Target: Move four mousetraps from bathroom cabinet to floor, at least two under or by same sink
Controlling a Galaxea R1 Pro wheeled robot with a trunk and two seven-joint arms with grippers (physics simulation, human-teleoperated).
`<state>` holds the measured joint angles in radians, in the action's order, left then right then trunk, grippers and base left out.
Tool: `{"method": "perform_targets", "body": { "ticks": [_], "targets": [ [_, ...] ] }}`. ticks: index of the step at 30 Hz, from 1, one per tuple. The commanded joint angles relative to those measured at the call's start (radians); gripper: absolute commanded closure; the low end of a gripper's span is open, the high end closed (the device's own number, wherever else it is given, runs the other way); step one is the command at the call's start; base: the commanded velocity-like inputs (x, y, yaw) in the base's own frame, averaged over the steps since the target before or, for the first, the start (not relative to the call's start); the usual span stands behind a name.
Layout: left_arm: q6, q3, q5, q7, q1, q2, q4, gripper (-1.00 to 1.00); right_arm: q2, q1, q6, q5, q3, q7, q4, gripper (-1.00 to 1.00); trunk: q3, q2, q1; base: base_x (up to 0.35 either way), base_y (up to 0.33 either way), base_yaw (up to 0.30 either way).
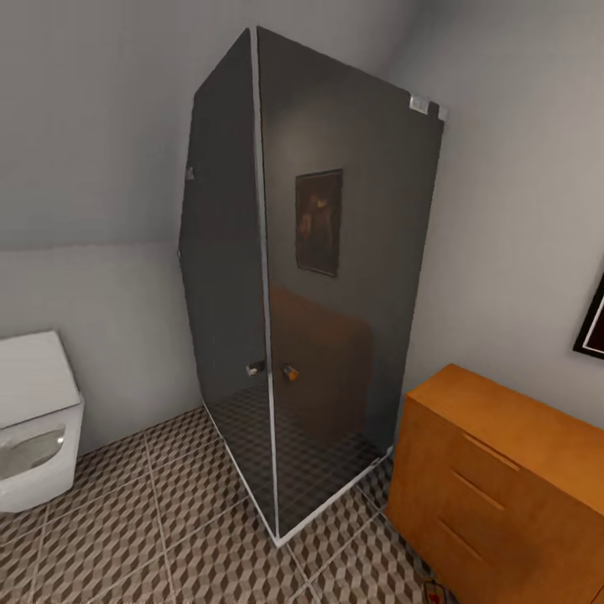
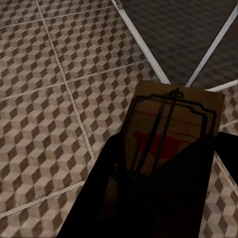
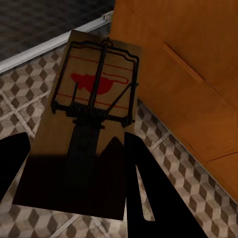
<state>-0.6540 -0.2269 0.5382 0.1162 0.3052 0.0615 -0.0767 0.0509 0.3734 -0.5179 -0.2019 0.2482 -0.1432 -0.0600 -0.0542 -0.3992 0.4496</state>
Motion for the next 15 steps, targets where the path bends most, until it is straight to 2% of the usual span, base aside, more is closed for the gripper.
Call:
{"method": "perform_targets", "body": {
  "ticks": [1,15],
  "targets": [
    [-0.004,-0.005,0.011,0.008,0.002,0.000,-0.005,1.00,0.000,0.001,-0.005,-0.007,0.009,0.000,-0.004,1.00,0.000,-0.001,0.000,0.000,0.000,0.300],
    [-0.004,-0.005,0.011,0.010,0.002,-0.002,-0.005,1.00,0.000,0.001,-0.004,-0.008,0.010,0.002,-0.003,1.00,0.000,-0.001,0.000,0.001,0.000,0.300]
  ]
}}
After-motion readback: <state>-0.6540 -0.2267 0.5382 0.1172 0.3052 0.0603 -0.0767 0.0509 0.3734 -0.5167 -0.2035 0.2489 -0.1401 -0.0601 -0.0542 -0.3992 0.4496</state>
